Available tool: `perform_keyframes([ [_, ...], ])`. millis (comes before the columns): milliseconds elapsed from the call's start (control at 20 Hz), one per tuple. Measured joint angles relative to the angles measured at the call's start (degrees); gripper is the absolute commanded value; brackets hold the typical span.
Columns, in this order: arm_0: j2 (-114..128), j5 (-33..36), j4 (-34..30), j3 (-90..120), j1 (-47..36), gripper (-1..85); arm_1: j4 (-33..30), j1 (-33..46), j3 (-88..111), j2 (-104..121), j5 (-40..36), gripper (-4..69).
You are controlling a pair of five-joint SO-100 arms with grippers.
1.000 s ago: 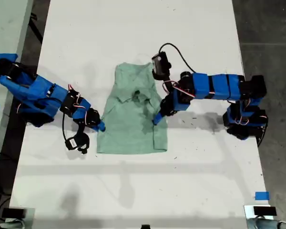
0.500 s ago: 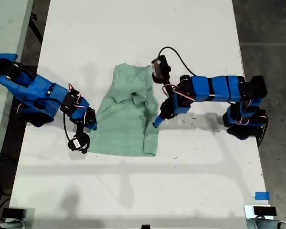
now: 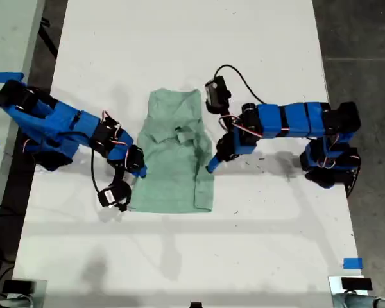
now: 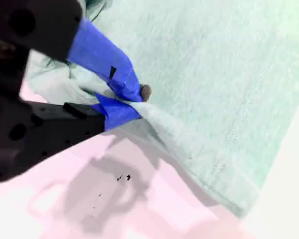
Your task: Fold tshirt
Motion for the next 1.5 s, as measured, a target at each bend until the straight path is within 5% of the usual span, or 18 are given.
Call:
perform_keyframes([
  [300,-19.4,7.6,0.6,-18.2,-3.3,2.2,-1.7,-1.2,2.7,1.9,1.5,34.0],
  [400,-26.9,9.7,2.5,-25.3,-4.0,17.7,-2.5,-1.5,4.8,3.6,1.8,34.0],
  [600,-29.4,9.3,9.1,-29.3,-4.3,26.3,-4.6,-1.9,10.3,8.4,3.5,34.0],
  [850,-17.8,4.9,21.5,-25.0,-3.3,25.9,-5.3,-2.1,13.7,12.4,4.4,34.6],
  [1250,3.2,-9.1,21.9,-18.1,12.5,23.3,-5.1,-9.2,10.7,9.6,12.4,37.1],
  [1500,3.2,-10.4,14.1,-12.0,13.8,18.4,-5.1,-11.5,1.0,-1.8,16.0,37.3],
])
